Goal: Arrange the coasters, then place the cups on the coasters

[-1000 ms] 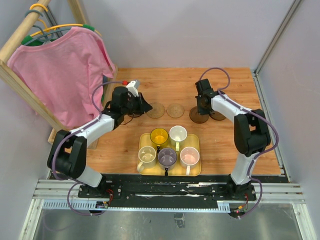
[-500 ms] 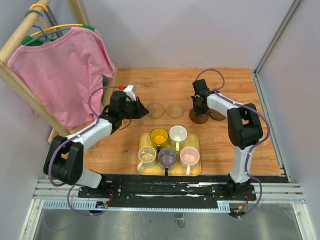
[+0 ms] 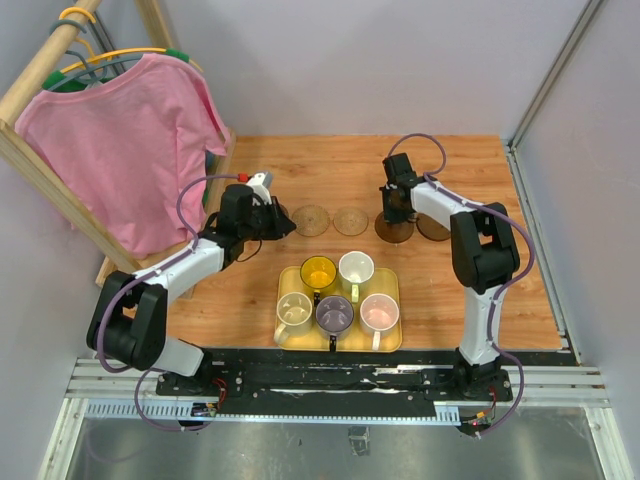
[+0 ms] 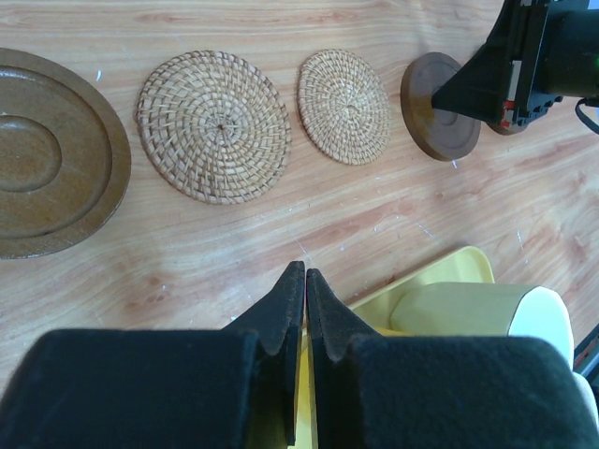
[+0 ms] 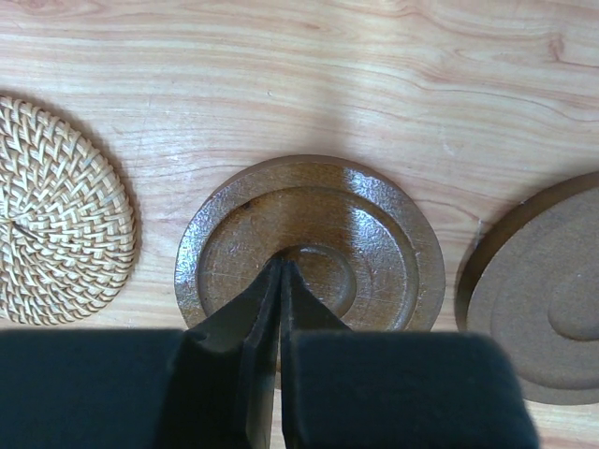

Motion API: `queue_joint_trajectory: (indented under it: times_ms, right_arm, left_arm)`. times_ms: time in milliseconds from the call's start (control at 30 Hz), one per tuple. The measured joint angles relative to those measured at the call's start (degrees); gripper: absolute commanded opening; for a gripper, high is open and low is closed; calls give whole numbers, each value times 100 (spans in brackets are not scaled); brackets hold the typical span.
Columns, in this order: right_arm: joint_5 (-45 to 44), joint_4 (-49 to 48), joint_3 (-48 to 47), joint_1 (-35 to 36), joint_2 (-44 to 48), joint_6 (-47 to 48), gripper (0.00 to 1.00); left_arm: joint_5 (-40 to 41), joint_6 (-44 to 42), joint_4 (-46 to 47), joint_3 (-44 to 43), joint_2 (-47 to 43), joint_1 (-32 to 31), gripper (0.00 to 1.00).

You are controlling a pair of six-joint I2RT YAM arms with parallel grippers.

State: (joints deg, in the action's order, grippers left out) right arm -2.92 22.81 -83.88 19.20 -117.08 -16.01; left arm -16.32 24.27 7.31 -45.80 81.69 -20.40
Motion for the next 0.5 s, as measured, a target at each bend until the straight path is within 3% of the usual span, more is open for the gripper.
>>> queue_joint_trajectory:
  times_ms: [500]
  right_arm:
    - [146,24,-203,2,-136,2,4]
  left_arm:
    - [0,2,35,59,24,0,8]
